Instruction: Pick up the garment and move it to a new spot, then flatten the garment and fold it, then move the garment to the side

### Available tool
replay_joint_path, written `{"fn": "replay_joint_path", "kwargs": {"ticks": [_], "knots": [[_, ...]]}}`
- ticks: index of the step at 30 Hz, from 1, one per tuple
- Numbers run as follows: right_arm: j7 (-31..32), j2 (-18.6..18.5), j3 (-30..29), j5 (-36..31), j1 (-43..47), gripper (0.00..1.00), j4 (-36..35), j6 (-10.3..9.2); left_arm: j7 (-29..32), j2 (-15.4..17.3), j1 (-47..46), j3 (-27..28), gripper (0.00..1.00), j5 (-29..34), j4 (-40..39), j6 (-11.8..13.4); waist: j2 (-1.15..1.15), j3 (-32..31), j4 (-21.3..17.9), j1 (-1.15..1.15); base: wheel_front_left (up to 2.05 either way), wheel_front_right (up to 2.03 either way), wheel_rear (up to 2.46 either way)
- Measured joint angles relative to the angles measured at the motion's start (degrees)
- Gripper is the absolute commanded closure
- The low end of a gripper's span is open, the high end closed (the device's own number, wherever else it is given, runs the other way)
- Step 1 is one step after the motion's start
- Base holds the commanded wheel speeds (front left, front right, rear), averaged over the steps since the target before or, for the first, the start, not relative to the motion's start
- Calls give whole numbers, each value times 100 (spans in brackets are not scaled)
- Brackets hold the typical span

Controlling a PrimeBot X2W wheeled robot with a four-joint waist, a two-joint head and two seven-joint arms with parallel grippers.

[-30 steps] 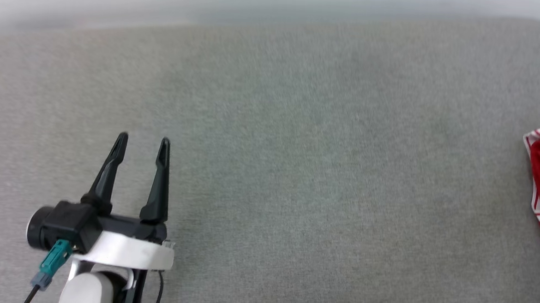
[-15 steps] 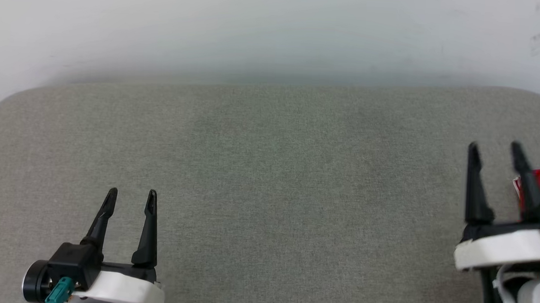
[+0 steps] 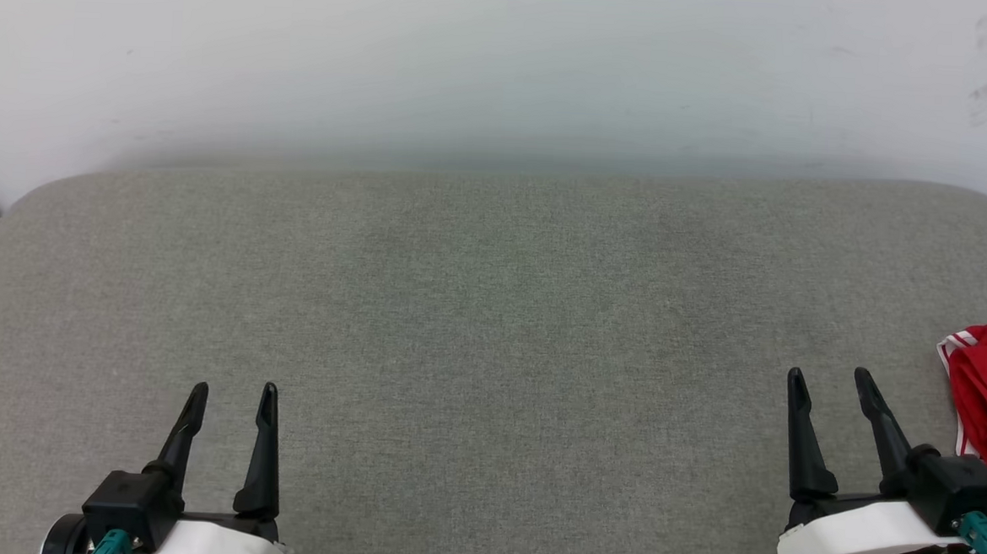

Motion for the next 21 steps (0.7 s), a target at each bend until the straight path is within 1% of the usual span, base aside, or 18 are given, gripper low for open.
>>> {"fn": "replay_joint_path", "kwargs": {"ticks": [6,10,20,21], "knots": [[-31,7,49,120,-6,0,103,0,0,-1,13,3,0,-21,-33,0,0,-27,-17,0,0,0,0],[-43,8,33,122,-16,0,54,0,0,-1,26,-45,0,18,-21,0,0,-41,-32,1,0,0,0],[-45,9,135,138,3,0,-55,0,0,-4,43,-63,0,-197,-68,1,0,-69,-53,1,0,0,0],[-45,9,142,135,9,100,-42,0,0,-5,46,-66,100,-203,-55,4,0,-67,-52,1,0,0,0]]}}
